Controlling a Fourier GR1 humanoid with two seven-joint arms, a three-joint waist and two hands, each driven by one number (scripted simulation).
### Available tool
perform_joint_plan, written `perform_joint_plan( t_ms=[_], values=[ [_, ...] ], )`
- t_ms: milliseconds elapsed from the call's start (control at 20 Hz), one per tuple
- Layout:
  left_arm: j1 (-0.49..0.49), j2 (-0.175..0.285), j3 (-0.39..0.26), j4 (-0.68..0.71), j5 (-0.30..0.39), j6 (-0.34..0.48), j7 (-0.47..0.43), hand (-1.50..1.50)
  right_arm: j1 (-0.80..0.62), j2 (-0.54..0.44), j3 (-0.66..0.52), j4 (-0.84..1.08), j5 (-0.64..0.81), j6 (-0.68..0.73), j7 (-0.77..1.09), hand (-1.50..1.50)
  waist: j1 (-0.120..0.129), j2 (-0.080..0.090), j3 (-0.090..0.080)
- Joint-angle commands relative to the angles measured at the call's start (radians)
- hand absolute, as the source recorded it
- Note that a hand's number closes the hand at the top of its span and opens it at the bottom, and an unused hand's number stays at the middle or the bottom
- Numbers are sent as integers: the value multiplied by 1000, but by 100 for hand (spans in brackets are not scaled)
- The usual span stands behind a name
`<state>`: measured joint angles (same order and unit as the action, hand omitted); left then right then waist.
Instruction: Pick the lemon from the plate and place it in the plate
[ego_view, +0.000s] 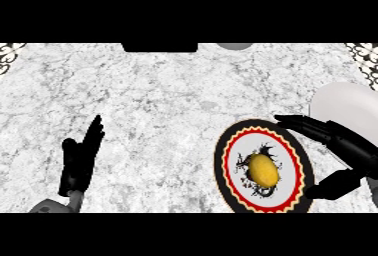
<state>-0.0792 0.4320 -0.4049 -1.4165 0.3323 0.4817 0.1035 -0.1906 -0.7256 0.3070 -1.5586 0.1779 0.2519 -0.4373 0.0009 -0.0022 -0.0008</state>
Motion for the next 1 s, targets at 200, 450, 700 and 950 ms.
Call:
perform_joint_plan(
  t_ms=[200, 450, 700, 950],
  values=[
    [-27, -16, 17, 10, -10, -26, 29, 0, -89, -34, 129, -101, 109, 201, 300, -150, 4, 1, -1],
    [6, -13, 53, -18, -49, -30, 33, 0, -105, -6, 114, 12, 195, 264, 212, -150, 7, 2, 1],
    [-40, -47, 111, 7, -79, -88, 76, 0, -86, 101, 82, -36, 251, 319, 301, -150, 0, 2, 1],
    [57, -106, 56, -95, -165, -16, 77, 0, -56, 188, 130, -39, 352, 292, 324, -150, 3, 1, 1]
  ],
)
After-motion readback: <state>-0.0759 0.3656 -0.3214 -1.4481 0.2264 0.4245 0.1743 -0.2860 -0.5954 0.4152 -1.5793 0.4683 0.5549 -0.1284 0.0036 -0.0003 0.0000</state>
